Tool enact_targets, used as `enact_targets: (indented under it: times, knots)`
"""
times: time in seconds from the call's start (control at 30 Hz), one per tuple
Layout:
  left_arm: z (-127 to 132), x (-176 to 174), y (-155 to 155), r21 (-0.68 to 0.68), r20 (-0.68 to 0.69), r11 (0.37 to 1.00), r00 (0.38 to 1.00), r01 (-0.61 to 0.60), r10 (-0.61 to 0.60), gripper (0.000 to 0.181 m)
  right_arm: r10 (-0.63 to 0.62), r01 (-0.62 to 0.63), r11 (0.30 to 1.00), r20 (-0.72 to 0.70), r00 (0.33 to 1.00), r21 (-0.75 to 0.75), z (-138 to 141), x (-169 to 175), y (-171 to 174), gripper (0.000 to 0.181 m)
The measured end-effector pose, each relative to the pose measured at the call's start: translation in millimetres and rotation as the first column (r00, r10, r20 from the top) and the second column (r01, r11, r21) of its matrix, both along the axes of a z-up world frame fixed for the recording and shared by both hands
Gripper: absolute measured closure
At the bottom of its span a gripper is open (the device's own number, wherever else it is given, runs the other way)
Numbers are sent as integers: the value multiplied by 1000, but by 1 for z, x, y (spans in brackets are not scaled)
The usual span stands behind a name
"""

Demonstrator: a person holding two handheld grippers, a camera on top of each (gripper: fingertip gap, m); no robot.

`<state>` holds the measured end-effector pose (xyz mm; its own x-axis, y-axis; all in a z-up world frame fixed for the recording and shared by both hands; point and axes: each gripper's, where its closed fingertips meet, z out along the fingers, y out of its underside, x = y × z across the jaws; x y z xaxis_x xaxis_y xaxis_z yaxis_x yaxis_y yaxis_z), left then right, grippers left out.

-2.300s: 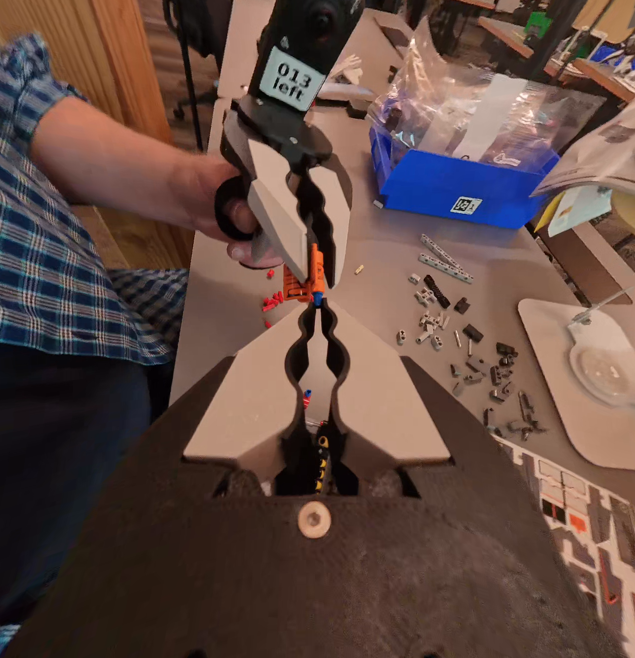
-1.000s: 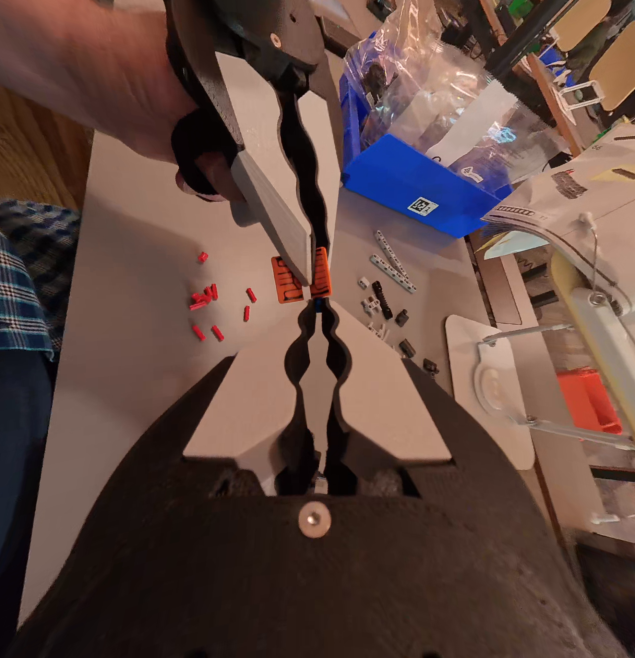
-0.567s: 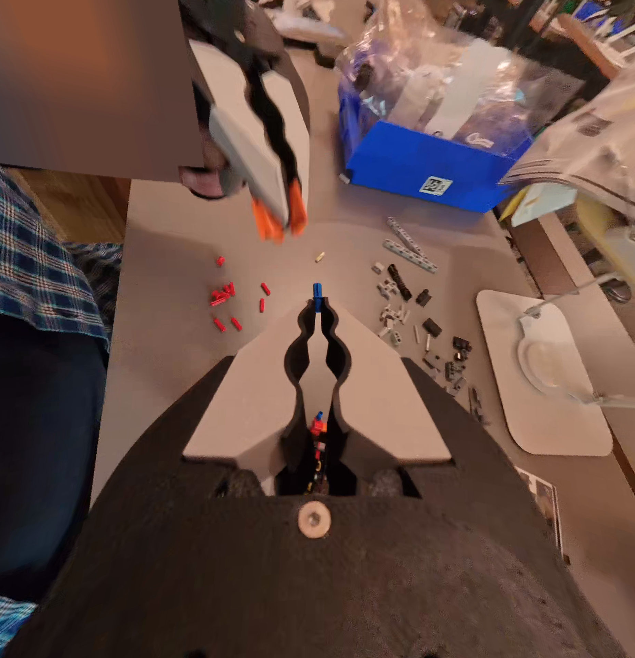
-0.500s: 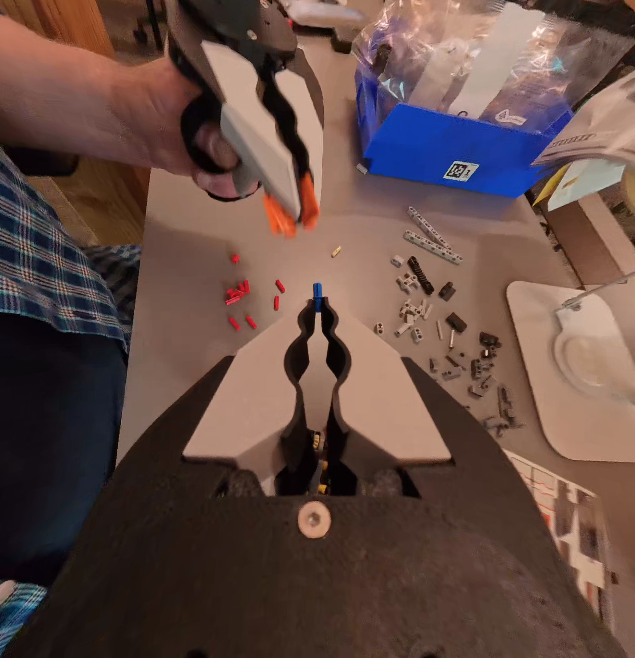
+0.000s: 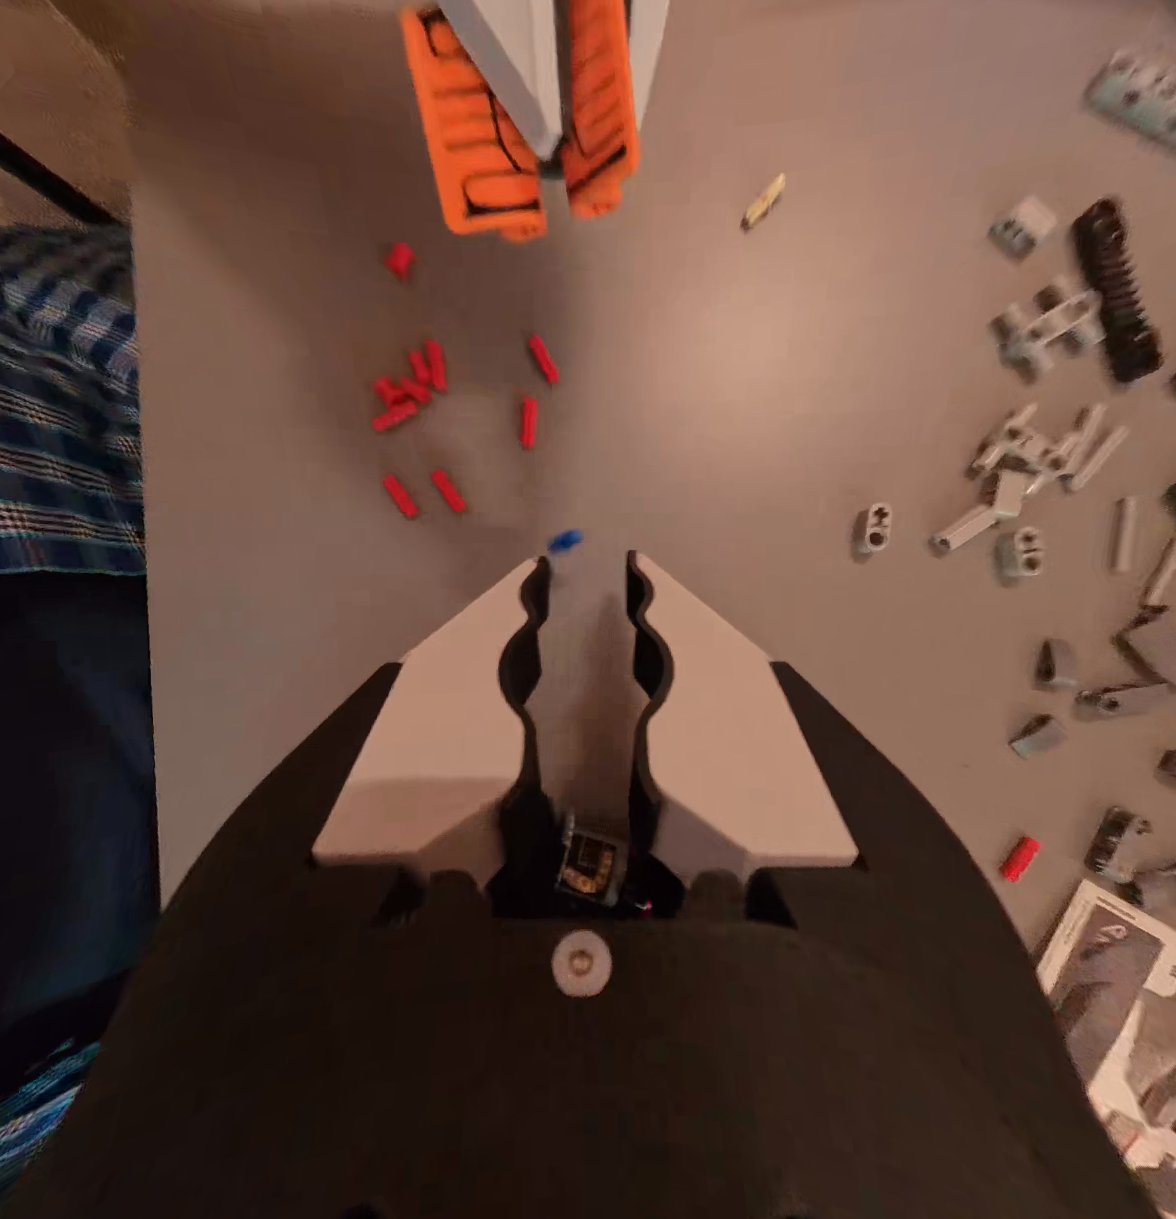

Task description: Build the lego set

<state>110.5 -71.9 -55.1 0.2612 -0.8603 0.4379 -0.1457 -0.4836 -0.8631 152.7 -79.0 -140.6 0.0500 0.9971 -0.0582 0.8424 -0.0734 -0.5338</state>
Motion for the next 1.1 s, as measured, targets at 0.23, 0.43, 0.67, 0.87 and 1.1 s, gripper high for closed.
enact_targets:
  times: [0.23, 0.43, 0.67, 0.87, 1.1]
  knots:
    - [-9, 3, -3, -66, 17, 997, 999, 37, -36, 175, -48, 49, 999, -84, 995, 1, 29, 7, 7, 164]
    - [9, 23, -14, -151, 196, 978, 974, 145, -115, 175, -60, 97, 990, -312, 948, 106, 84, 3, -7, 161]
    - [11, 63, -40, 80, -20, 965, 968, 249, -249, 175, -193, 140, 979, -471, 861, -146, 102, 16, -30, 168]
    - [13, 99, -58, 226, -174, 899, 923, 376, -343, 173, -221, 177, 975, -469, 855, -136, 104, 49, -50, 181]
    - [30, 142, -58, 237, -106, 892, 923, 384, -370, 161, -414, 372, 909, -530, 740, -190, 122, 110, -59, 181]
